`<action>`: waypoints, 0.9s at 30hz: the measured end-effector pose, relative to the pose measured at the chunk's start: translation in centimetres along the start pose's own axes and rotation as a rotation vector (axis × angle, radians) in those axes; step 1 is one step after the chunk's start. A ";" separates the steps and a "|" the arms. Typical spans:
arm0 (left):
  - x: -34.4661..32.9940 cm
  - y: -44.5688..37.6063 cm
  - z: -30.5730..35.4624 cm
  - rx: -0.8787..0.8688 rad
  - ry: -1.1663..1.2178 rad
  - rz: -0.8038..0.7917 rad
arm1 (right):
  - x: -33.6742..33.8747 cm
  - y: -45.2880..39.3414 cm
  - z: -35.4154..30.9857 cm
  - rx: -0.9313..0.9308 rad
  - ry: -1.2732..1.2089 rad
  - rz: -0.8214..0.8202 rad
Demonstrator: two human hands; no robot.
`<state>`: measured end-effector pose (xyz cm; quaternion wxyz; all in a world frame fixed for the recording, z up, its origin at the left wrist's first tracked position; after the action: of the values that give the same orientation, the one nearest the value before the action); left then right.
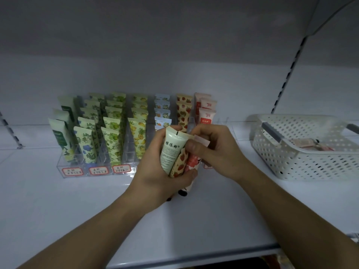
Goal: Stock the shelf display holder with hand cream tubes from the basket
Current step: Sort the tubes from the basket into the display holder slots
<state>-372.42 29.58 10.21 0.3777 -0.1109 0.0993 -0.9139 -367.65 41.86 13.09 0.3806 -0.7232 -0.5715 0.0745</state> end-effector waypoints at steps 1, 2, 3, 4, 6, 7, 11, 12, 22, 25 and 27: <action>0.0 0.0 -0.1 0.002 0.009 0.003 | 0.3 0.0 0.3 -0.017 -0.014 0.004; 0.0 -0.1 -0.2 0.001 0.024 0.006 | 0.8 -0.1 0.5 -0.027 -0.018 0.022; 0.0 -0.1 -0.2 0.000 0.045 0.010 | 1.2 -0.2 0.5 -0.033 -0.021 0.046; 0.0 -0.2 -0.3 -0.002 0.066 0.015 | 1.7 -0.3 0.6 -0.041 -0.034 0.081; 0.1 -0.3 -0.4 0.002 0.093 0.029 | 2.6 -0.4 0.7 -0.073 -0.072 0.164; 0.2 -0.3 -0.4 0.003 0.098 0.036 | 3.1 -0.5 0.7 -0.088 -0.069 0.216; 0.6 -0.1 -0.4 -0.004 0.031 0.058 | 7.0 0.0 0.1 -0.029 0.124 0.545; 0.6 -0.1 -0.4 -0.001 0.022 0.061 | 7.9 0.2 -0.2 0.008 0.204 0.604; 0.8 -0.2 -0.6 0.011 0.037 0.058 | 8.0 0.3 -1.4 0.146 0.571 0.566; 0.8 -0.3 -0.6 0.004 0.036 0.061 | 7.7 0.1 -1.3 0.147 0.598 0.526; 0.9 -0.2 -0.6 -0.004 0.047 0.062 | 7.5 -0.2 -1.1 0.129 0.577 0.493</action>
<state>-373.36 29.17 9.82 0.4030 -0.0870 0.1132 -0.9040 -364.69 47.94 16.46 0.5413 -0.8046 -0.2442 -0.0069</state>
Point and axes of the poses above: each hand's wrist, its own y-axis away from the middle knuckle, its own x-axis out of the back of the hand, z = x × y, the point moved 8 cm from there along -y, towards the middle knuckle, and after that the axes turned 10 degrees about x, right-handed, at the moved point
